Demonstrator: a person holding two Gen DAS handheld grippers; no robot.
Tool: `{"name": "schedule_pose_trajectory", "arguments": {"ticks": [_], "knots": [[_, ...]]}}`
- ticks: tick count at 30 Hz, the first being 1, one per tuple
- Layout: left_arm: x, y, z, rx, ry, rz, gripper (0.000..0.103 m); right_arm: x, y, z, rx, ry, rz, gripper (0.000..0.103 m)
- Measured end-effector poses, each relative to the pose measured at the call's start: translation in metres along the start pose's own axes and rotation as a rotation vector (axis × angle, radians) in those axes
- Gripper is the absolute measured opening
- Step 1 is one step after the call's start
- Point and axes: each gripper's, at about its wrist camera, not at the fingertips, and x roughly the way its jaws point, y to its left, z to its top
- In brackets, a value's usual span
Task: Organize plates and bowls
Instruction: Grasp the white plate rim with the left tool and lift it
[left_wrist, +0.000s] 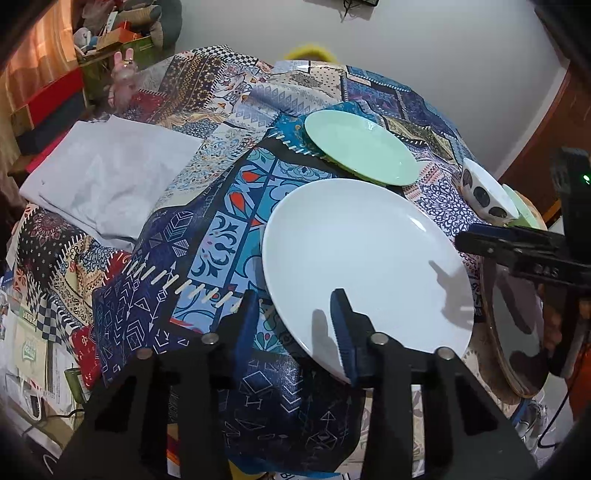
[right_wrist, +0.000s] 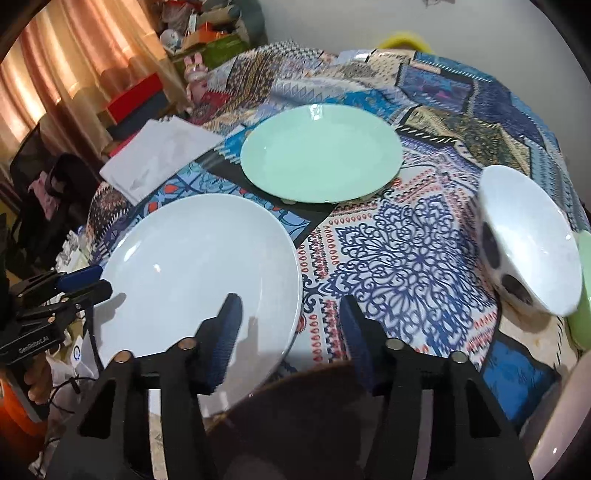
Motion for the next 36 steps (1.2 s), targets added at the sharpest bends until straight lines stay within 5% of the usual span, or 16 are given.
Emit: {"name": "schedule_pose_trajectory", "arguments": {"ticks": [10, 36], "knots": [[0.015, 0.007, -0.003, -0.035, 0.077, -0.08, 0.029, 0.026, 0.004, 0.005, -0.03, 0.11, 0.037, 0.031], [0.003, 0.007, -0.001, -0.062, 0.059, -0.037, 0.029, 0.014, 0.022, 0.005, -0.044, 0.032, 0.019, 0.032]]}}
